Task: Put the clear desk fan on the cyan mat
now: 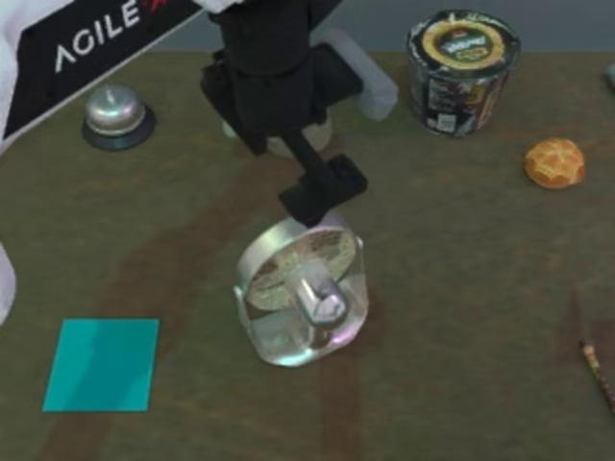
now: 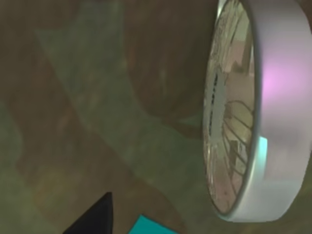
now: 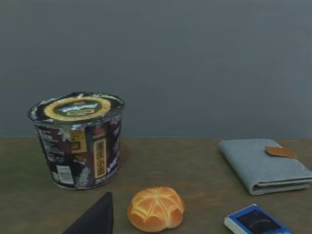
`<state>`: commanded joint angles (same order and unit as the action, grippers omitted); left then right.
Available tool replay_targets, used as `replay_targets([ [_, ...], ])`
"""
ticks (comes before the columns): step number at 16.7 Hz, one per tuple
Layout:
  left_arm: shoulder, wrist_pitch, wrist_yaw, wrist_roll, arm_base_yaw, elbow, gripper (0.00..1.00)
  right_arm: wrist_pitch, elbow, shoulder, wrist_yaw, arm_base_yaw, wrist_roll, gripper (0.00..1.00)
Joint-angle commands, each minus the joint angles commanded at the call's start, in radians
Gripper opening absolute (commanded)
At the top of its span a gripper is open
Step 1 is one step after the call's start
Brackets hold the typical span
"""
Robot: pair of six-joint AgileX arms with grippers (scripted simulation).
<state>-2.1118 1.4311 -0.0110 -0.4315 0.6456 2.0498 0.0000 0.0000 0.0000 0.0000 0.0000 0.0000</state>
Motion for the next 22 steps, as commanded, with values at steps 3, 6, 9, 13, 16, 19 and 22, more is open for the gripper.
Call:
replay_targets([
  [3, -0.063, 0.048, 0.008, -0.014, 0.017, 0.033, 1.0, 0.0, 0.0, 0.0, 0.0, 0.0, 0.0, 1.0],
  [6, -0.063, 0.048, 0.008, -0.014, 0.017, 0.033, 1.0, 0.0, 0.0, 0.0, 0.0, 0.0, 0.0, 1.0],
  [9, -0.062, 0.043, 0.008, -0.014, 0.013, 0.027, 1.0, 0.0, 0.0, 0.0, 0.0, 0.0, 0.0, 1.0],
  [13, -0.055, -0.064, 0.008, -0.016, 0.015, -0.088, 1.0, 0.0, 0.0, 0.0, 0.0, 0.0, 0.0, 1.0],
  [16, -0.052, -0.148, 0.008, -0.016, 0.015, -0.174, 1.0, 0.0, 0.0, 0.0, 0.0, 0.0, 0.0, 1.0],
  [19, -0.052, -0.156, 0.008, -0.016, 0.015, -0.182, 1.0, 0.0, 0.0, 0.0, 0.0, 0.0, 0.0, 1.0],
  [22, -0.052, -0.156, 0.008, -0.016, 0.015, -0.182, 0.85, 0.0, 0.0, 0.0, 0.0, 0.0, 0.0, 1.0],
])
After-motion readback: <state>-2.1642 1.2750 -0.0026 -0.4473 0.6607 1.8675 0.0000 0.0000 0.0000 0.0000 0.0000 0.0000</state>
